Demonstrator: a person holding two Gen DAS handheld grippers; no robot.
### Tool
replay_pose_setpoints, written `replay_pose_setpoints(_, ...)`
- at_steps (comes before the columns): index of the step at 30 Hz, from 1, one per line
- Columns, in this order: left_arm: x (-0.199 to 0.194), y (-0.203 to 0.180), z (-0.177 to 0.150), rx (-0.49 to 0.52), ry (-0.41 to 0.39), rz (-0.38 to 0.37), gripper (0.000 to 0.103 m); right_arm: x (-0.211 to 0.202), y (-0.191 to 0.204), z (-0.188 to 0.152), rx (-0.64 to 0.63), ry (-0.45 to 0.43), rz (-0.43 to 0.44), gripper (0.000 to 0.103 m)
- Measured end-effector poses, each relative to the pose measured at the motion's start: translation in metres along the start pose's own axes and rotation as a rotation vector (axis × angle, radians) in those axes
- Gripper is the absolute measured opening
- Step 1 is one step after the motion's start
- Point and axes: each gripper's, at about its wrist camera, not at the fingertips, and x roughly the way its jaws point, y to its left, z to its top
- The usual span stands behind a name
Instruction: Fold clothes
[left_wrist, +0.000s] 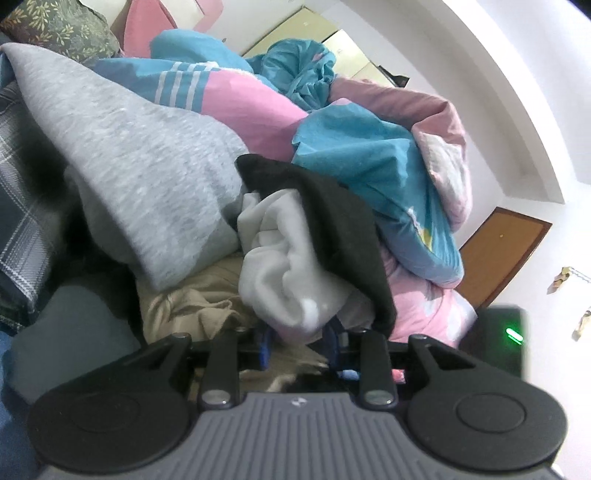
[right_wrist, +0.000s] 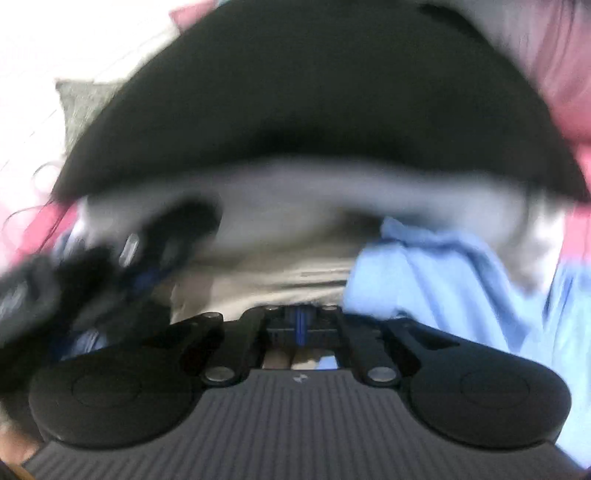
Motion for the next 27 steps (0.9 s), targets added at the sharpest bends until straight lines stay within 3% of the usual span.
replay_pose_setpoints(7, -0.023, 0.022, 0.000, -0.087, -0.095, 0.028, 0.038, 0.035, 0.000, 0.038, 0.061, -0.023, -0.021, 0.000)
replay_pose_setpoints(9, -0.025, 0.025, -0.002, -0.084, -0.117, 0.071, 0.055, 0.049, -0.003, 0.054, 0.081, -0.033, -0.023, 0.000)
replay_pose_setpoints(14, -0.025, 0.039, -0.008, -0.114, -0.117, 0.148, 0.055, 0.070, -0.001, 0.060, 0.068, -0.076, -0.014, 0.000)
replay_pose_setpoints(18, -0.033, 0.041, -0.009, -0.113, -0.155, 0.175, 0.055, 0.032, 0.004, 0.041, -0.001, -0.054, 0.027, 0.002)
replay_pose_setpoints(21, -0.035, 0.042, -0.007, -0.123, -0.157, 0.173, 0.057, -0.025, 0.004, 0.026, -0.043, -0.102, 0.073, 0.013)
replay_pose_setpoints(23, -0.036, 0.042, -0.007, -0.126, -0.158, 0.177, 0.057, -0.061, 0.012, 0.010, -0.142, -0.150, 0.048, 0.028)
replay_pose_setpoints(27, -0.034, 0.037, -0.001, -0.125, -0.169, 0.181, 0.059, -0.088, 0.017, -0.027, -0.422, -0.156, -0.080, 0.031)
